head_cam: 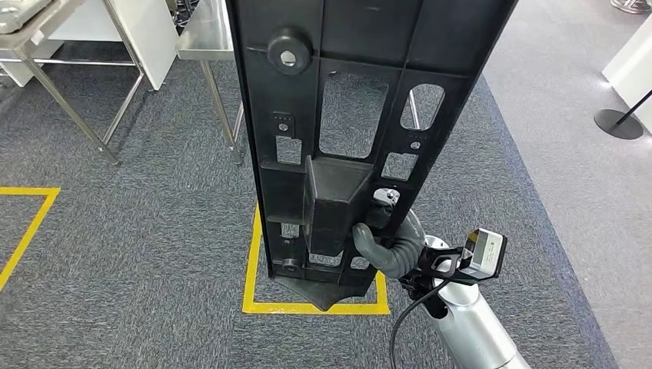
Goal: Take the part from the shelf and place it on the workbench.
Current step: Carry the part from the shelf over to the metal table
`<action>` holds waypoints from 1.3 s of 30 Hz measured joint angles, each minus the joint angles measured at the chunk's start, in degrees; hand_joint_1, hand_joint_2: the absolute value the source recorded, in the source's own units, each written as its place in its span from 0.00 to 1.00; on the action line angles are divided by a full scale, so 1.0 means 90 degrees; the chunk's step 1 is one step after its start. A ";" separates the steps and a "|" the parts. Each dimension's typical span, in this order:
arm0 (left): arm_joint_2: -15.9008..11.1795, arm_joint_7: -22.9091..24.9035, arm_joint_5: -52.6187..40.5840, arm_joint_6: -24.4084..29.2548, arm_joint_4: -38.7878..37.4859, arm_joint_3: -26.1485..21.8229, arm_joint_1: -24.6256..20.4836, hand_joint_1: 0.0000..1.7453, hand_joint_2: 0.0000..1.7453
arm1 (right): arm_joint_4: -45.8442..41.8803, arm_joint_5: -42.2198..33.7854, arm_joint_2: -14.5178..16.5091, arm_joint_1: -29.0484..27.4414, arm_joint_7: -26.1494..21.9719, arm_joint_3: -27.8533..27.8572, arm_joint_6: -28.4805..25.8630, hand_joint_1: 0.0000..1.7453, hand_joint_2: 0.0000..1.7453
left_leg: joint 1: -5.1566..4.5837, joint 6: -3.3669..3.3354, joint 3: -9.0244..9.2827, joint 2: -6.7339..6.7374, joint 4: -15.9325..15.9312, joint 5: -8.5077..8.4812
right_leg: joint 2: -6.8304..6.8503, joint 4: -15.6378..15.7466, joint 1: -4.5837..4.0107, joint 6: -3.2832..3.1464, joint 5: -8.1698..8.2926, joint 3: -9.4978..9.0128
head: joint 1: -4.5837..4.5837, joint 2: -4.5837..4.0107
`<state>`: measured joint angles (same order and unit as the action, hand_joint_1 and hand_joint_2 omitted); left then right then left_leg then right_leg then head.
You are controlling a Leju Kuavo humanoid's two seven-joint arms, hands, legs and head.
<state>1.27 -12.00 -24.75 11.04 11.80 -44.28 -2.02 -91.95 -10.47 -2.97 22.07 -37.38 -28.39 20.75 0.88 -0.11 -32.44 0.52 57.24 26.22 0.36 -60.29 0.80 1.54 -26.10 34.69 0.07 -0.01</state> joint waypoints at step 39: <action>-0.0010 -0.0015 -0.0012 0.0108 0.0000 -0.0048 -0.0024 0.00 1.00 | -0.0055 0.0001 0.0109 0.0086 0.0011 -0.0009 0.0001 1.00 1.00 | -0.0017 0.0232 -0.0357 -0.0027 0.1278 0.0738 | -0.0044 0.0398 -0.0063 -0.0334 0.0126 -0.0174 | -0.0059 0.0000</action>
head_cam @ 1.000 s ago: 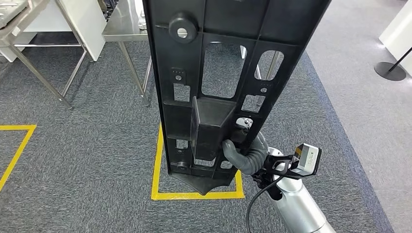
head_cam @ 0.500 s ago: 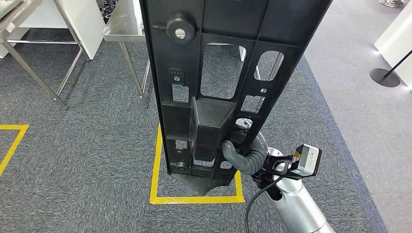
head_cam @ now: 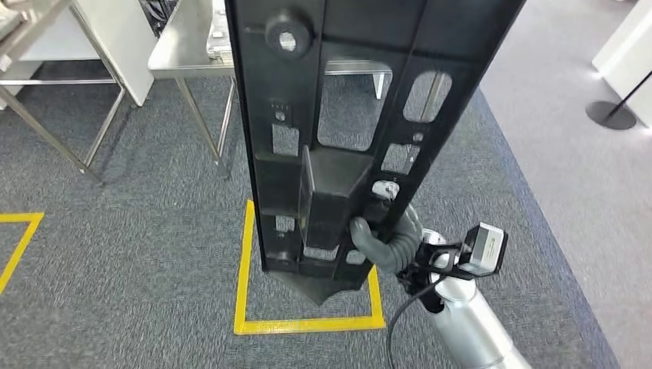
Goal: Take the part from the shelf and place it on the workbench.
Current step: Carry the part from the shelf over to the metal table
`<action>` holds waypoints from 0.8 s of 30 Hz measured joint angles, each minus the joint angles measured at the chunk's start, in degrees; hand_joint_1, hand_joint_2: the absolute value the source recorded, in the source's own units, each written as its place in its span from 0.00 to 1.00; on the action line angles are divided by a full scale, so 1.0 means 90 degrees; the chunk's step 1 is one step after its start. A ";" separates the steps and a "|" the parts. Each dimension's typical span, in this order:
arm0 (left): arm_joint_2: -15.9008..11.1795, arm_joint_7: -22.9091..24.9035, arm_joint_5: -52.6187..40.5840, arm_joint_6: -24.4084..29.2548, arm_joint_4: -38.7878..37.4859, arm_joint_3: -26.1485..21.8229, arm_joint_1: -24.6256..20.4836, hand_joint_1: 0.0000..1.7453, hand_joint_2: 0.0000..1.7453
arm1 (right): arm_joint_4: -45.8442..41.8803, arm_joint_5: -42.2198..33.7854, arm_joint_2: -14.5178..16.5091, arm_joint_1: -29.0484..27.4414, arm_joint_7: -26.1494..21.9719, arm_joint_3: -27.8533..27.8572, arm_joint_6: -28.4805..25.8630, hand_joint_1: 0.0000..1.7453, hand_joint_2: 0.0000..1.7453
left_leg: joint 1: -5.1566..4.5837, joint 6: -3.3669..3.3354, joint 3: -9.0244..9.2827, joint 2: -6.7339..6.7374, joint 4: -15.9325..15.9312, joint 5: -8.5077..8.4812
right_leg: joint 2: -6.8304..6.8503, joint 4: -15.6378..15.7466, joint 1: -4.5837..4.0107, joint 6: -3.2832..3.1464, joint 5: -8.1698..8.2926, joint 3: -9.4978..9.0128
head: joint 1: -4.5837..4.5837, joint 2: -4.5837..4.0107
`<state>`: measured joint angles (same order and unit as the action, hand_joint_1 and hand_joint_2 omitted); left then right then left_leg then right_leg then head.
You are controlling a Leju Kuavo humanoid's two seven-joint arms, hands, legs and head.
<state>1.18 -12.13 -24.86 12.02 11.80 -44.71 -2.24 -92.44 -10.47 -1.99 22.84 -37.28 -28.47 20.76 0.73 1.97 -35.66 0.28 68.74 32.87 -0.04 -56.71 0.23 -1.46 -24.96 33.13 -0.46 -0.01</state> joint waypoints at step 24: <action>0.0005 -0.0024 -0.0012 -0.0008 0.0000 -0.0111 0.0006 0.00 1.00 | -0.0053 -0.0002 0.0010 -0.0067 -0.0011 0.0001 0.0007 1.00 1.00 | -0.0045 -0.0230 0.0416 -0.0021 -0.1279 -0.0650 | -0.0005 -0.0091 -0.0056 0.0182 0.0044 0.0183 | 0.0027 -0.0001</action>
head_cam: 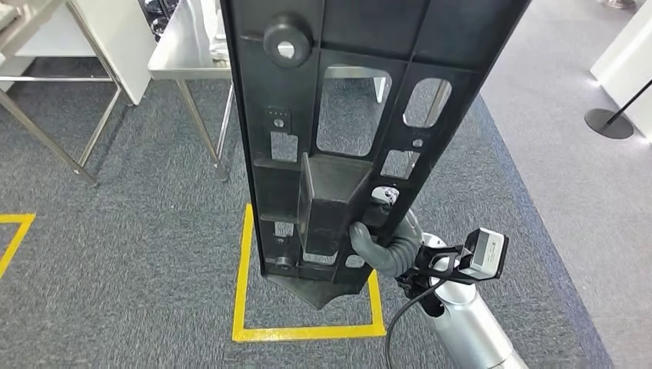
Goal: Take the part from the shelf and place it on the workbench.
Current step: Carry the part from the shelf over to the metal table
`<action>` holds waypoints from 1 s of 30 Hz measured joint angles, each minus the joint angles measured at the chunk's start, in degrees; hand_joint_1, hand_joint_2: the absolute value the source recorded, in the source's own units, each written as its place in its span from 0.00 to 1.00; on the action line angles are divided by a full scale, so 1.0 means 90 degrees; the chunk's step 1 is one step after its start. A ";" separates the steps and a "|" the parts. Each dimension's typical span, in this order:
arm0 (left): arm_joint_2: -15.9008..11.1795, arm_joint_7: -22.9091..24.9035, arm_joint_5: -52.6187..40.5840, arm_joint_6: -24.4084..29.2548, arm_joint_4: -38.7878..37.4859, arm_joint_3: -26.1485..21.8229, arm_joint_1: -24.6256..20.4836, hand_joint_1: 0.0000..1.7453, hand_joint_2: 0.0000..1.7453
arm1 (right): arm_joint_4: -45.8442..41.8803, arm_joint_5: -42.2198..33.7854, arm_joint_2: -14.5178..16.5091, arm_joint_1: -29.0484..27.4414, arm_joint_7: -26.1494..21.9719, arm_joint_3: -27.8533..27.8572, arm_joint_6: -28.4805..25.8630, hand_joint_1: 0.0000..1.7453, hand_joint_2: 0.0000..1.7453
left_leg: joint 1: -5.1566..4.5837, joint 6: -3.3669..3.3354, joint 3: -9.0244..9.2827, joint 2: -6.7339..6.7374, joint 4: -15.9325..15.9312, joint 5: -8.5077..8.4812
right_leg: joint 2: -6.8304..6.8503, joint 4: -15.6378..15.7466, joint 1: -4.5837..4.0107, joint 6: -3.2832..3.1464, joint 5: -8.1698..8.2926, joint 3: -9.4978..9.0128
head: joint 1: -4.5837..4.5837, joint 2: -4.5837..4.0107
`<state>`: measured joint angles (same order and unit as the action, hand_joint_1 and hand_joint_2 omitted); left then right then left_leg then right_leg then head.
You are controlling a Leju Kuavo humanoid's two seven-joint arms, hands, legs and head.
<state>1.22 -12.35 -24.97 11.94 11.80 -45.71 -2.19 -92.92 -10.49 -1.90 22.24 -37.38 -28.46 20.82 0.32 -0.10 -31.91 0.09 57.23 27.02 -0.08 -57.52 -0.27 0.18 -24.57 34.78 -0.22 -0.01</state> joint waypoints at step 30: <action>-0.0001 -0.0073 -0.0138 -0.0022 0.0000 -0.0006 0.0004 0.00 1.00 | -0.0114 -0.0004 0.0007 -0.0030 0.0007 0.0109 0.0047 1.00 1.00 | 0.0028 -0.0048 0.0426 -0.0027 -0.0033 0.0356 | 0.0008 -0.0060 -0.0028 -0.0007 0.0143 0.0234 | 0.0009 0.0001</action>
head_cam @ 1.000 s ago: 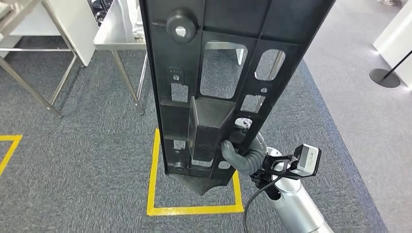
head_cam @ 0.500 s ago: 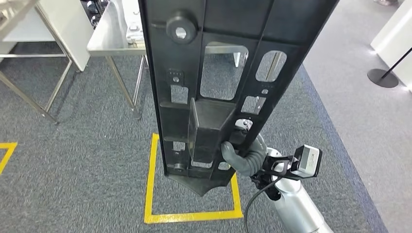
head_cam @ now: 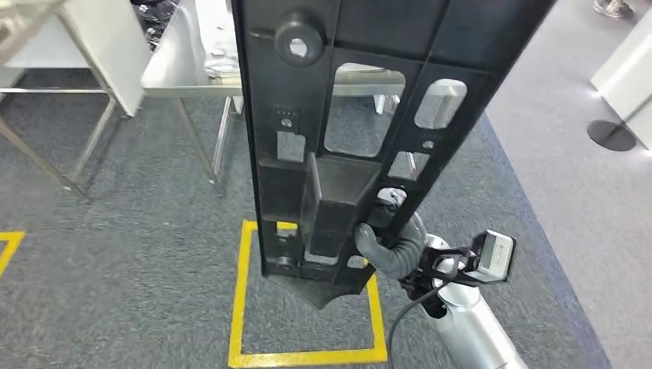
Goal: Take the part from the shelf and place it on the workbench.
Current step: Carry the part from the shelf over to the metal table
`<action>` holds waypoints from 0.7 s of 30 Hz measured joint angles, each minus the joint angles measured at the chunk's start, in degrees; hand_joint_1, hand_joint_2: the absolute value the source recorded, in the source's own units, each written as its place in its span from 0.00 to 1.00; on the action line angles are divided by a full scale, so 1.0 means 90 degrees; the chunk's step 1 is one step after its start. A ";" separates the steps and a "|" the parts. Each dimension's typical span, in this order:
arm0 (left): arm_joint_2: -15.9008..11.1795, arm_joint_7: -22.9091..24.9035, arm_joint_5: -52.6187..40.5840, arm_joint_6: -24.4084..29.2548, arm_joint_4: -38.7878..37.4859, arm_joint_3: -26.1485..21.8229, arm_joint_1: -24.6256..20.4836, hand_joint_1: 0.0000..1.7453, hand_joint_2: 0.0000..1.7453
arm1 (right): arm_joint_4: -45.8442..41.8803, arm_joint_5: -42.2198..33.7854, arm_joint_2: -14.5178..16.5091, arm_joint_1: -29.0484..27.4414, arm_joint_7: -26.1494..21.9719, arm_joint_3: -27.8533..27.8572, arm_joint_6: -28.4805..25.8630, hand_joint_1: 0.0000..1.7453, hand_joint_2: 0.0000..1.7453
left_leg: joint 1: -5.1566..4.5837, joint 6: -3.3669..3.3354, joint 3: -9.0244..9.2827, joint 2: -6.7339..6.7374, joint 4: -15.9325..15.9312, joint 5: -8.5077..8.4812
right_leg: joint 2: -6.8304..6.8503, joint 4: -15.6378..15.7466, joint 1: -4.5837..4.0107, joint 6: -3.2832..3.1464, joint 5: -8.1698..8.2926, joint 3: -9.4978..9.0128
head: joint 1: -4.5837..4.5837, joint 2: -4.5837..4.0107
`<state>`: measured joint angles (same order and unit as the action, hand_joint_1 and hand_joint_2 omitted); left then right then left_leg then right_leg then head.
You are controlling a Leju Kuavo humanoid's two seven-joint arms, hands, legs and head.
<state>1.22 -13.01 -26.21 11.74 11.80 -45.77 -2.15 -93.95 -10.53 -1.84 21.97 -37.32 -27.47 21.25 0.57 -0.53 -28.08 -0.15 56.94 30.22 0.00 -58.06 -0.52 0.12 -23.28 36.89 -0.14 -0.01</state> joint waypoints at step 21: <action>-0.0010 0.0015 0.0006 0.0034 0.0000 -0.0050 0.0004 0.00 1.00 | 0.0055 -0.0045 0.0083 0.0074 0.0740 0.0048 -0.0321 1.00 1.00 | -0.0001 -0.0131 -0.0663 -0.0007 0.0056 -0.0613 | -0.0043 -0.0720 0.0062 0.0141 -0.0905 -0.0586 | -0.0016 0.0000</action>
<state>1.13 -12.87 -26.15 12.05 11.80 -46.22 -2.12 -93.46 -10.93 -1.09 22.64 -30.65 -27.04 18.36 0.57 -1.71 -34.04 -0.21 57.44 24.71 -0.39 -64.54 0.04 1.38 -31.42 31.61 -0.28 -0.01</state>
